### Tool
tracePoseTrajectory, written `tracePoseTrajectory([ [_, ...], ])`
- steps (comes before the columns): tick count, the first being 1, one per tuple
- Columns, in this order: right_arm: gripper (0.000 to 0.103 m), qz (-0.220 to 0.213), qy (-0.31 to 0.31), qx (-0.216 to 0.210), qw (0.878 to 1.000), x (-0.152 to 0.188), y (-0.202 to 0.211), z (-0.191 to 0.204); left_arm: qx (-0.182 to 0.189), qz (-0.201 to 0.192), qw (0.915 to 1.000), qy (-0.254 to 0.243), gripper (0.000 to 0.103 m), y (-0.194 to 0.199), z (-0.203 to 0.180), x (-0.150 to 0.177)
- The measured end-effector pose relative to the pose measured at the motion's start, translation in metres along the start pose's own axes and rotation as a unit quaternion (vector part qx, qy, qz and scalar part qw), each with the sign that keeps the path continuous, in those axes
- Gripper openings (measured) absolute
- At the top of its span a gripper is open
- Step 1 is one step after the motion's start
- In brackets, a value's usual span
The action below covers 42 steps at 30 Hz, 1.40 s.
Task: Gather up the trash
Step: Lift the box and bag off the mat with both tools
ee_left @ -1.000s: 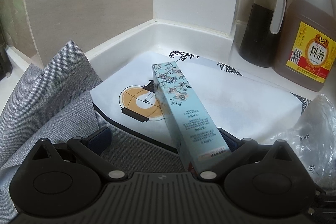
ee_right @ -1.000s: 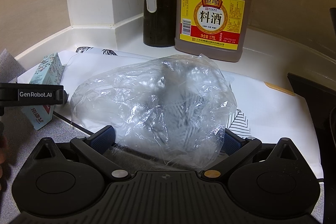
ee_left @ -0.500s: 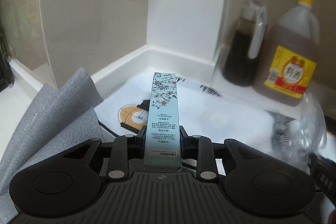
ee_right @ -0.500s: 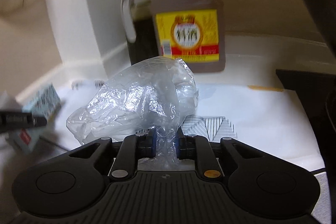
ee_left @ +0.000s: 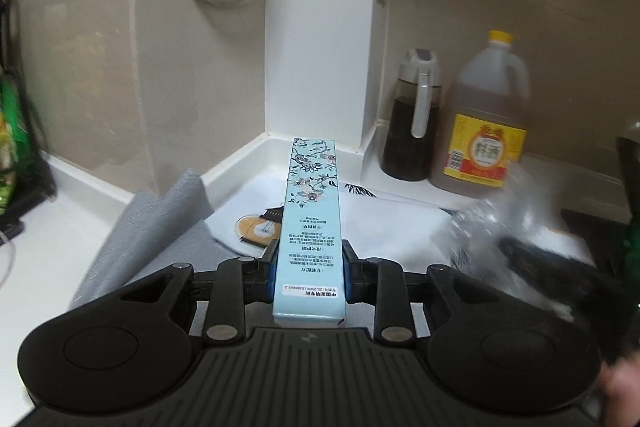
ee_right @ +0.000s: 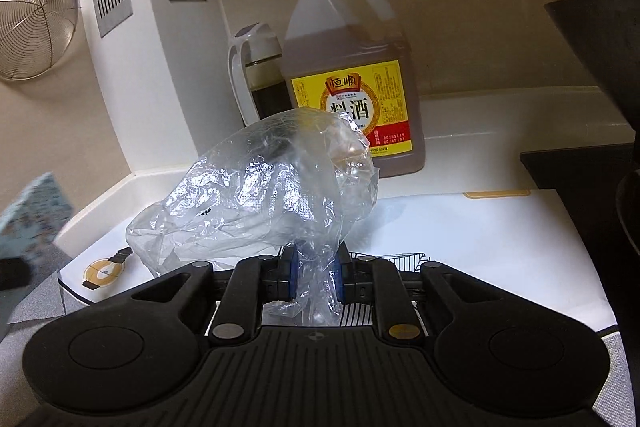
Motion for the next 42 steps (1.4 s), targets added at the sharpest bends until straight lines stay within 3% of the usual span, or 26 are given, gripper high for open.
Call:
tracePoseTrajectory([
  [7,0.018,-0.004,-0.001,-0.014,1.000,0.001,0.004,0.003,-0.026,-0.017,0.9994,-0.015,0.031,0.103,0.013,0.023],
  [13,0.018,-0.042,0.016,-0.044,0.998,-0.004,0.026,0.013,-0.082,-0.023,0.9964,-0.002,0.031,0.199,0.043,0.051],
  [19,0.018,-0.084,0.038,-0.105,0.990,-0.017,0.111,0.022,-0.120,-0.009,0.9927,-0.008,0.031,0.275,0.066,0.082],
  [24,0.018,-0.091,0.036,-0.144,0.985,-0.031,0.194,0.006,-0.136,-0.002,0.9903,0.026,0.031,0.309,0.078,0.105],
  [29,0.018,-0.060,0.052,-0.196,0.977,-0.019,0.269,-0.011,-0.142,-0.010,0.9889,0.041,0.031,0.339,0.080,0.121],
  [35,0.018,-0.010,0.109,-0.245,0.963,0.023,0.345,-0.010,-0.137,-0.006,0.9886,0.063,0.031,0.371,0.075,0.143],
  [42,0.018,0.047,0.149,-0.276,0.948,0.065,0.398,0.005,-0.128,-0.021,0.9892,0.069,0.031,0.402,0.063,0.162],
])
Point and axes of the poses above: each gripper's, at about its wrist camera, not at the fingertips, and y roughly against the way its jaws point, z to its left, x to its underside, the point moved 5 cm from there along -y, roughly the way its jaws point, and after that the axes turned 12 degrees about -z, right-handed, at the moved point
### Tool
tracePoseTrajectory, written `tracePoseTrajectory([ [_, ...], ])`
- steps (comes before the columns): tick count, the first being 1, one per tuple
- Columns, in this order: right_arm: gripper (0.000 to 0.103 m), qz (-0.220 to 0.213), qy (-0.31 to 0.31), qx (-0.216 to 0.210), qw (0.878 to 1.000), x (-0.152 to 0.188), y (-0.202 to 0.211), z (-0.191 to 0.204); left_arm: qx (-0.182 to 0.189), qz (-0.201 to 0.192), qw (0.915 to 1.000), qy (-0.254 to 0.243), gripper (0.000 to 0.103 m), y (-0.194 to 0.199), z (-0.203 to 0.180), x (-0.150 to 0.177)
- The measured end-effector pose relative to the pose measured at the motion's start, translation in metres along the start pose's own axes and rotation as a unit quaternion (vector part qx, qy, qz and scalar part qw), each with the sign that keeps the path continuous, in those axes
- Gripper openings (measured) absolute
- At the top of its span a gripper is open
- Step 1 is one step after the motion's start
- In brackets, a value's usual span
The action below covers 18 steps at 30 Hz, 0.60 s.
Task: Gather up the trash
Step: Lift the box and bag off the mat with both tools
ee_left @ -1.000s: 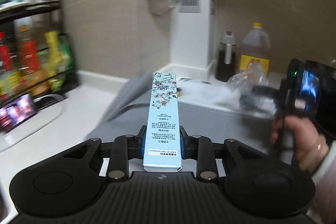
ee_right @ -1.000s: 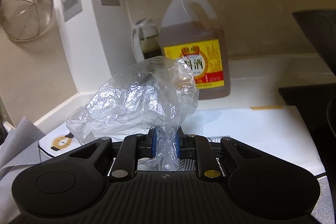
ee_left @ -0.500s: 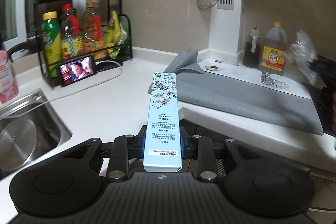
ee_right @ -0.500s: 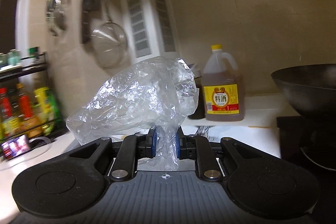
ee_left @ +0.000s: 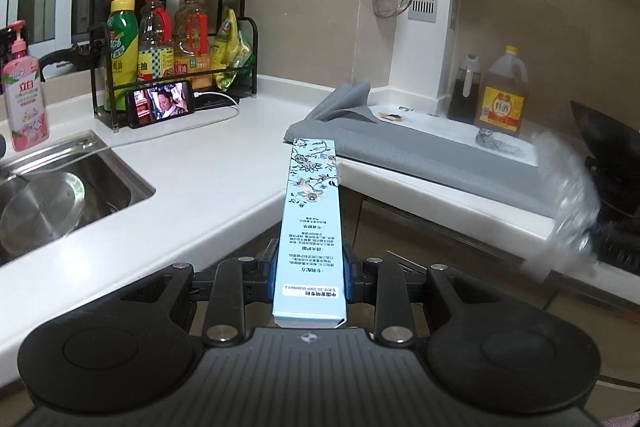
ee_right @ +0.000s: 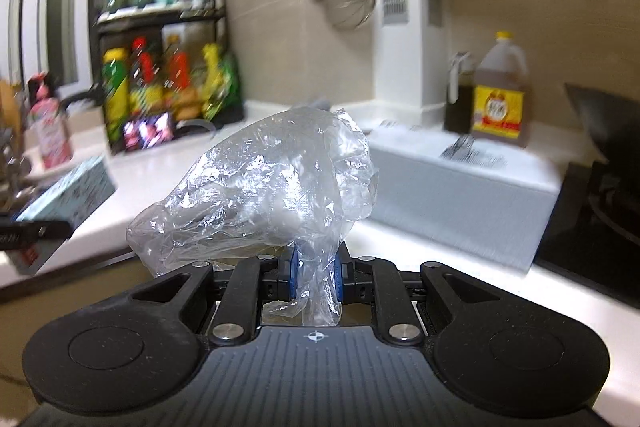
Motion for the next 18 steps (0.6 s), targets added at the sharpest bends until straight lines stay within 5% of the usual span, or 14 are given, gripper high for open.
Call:
tracePoseTrajectory([
  [18,0.018,0.019,0.063,-0.032,0.997,0.008,0.013,0.051,0.016,-0.021,0.9997,-0.003,0.031,0.022,-0.008,0.006],
])
Point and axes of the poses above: each gripper's, at about its wrist camera, not at the fingertips, and y roughly against the way its jaws point, z to its left, x to its underside, the point moved 5 cm from there along -y, roughly the way its jaws point, and after that the axes turned 12 degrees about -z, right-handed, at the moved point
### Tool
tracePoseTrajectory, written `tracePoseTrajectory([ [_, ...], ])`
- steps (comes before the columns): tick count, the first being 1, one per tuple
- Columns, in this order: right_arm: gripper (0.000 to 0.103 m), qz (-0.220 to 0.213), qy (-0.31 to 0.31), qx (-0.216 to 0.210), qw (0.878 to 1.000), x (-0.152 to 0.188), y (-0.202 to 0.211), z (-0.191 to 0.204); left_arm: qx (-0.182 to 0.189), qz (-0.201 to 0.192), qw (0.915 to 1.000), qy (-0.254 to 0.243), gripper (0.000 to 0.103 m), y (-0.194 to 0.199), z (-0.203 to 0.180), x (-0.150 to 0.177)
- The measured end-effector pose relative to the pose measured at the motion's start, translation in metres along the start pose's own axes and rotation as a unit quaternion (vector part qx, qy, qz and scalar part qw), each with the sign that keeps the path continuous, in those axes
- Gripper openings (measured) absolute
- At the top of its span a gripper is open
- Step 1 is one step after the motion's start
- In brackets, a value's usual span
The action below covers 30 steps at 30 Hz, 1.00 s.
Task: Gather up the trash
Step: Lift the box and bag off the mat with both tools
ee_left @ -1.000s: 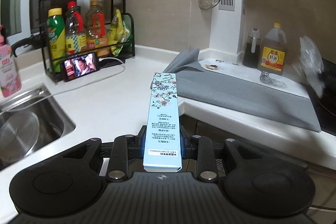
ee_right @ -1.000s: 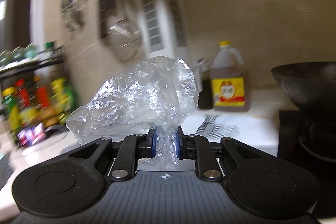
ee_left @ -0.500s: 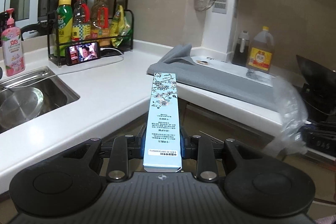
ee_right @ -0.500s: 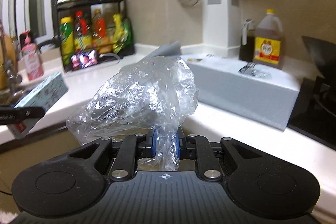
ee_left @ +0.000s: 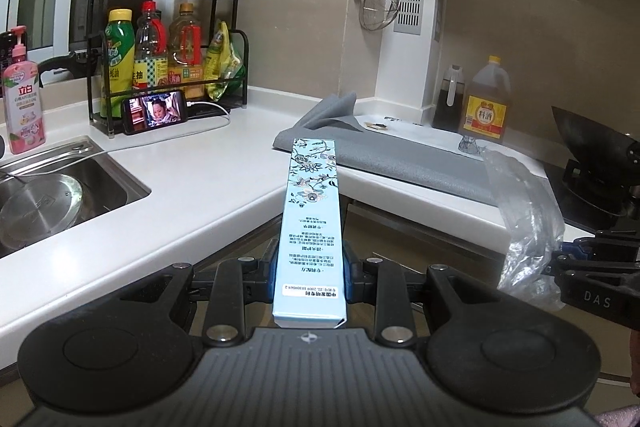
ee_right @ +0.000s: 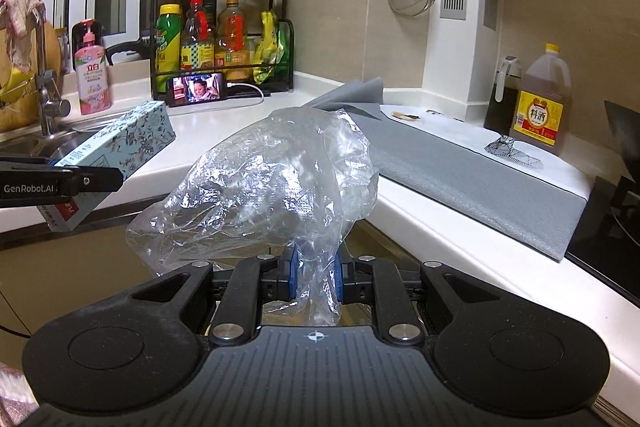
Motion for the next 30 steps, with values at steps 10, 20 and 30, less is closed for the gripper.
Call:
tracePoseTrajectory([
  [10,0.018,0.016,0.005,-0.003,1.000,0.001,-0.009,0.005,-0.001,0.010,0.9999,0.005,0.031,-0.006,0.005,0.004],
  [20,0.018,0.027,0.025,-0.016,0.999,0.002,-0.021,0.015,-0.024,0.047,0.9985,0.011,0.031,-0.021,0.013,0.013],
  [30,0.018,0.031,0.017,-0.008,0.999,0.002,-0.030,0.008,-0.040,0.086,0.9952,0.026,0.031,-0.038,0.022,0.022],
])
Point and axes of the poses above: each gripper's, at about its wrist camera, not at the fingertips, and y roughly against the way its jaws point, z to its left, x to its underside, the point moved 5 cm from there along -y, roughly the way its jaws point, and after that the axes turned 12 degrees about -z, right-handed, at the moved point
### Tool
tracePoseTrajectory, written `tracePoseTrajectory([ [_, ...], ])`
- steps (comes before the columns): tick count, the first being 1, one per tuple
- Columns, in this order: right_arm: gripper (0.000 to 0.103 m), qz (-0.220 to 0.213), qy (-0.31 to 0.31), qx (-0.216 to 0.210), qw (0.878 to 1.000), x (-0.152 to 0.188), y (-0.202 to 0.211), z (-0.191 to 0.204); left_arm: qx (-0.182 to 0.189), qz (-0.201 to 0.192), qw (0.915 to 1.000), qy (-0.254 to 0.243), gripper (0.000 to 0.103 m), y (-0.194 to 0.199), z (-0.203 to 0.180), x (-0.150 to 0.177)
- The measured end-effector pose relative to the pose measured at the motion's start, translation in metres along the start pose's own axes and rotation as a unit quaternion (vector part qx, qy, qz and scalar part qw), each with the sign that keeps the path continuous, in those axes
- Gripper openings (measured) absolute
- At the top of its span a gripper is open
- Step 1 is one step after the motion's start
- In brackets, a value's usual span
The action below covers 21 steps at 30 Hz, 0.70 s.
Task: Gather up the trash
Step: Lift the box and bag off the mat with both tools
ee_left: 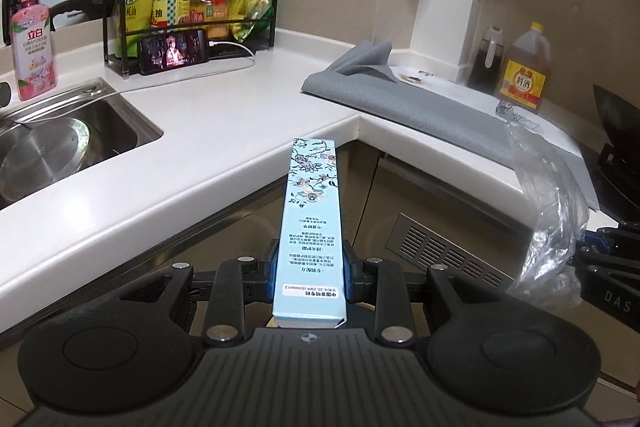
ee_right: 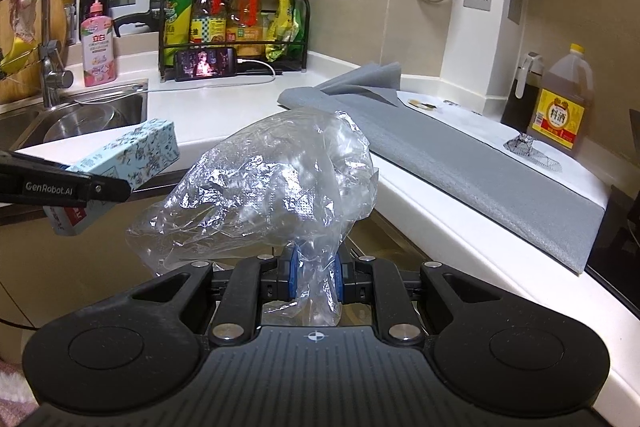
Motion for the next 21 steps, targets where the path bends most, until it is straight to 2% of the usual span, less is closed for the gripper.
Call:
tracePoseTrajectory([
  [21,0.018,0.009,0.003,-0.007,1.000,-0.004,-0.014,0.008,-0.007,0.022,0.9997,0.001,0.031,-0.014,0.004,0.004],
])
Point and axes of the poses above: each gripper's, at about its wrist camera, not at the fingertips, and y roughly against the way its jaws point, z to its left, x to its underside, the point moved 5 cm from there along -y, roughly the way its jaws point, and after that the axes turned 12 degrees about -z, right-handed, at the moved point
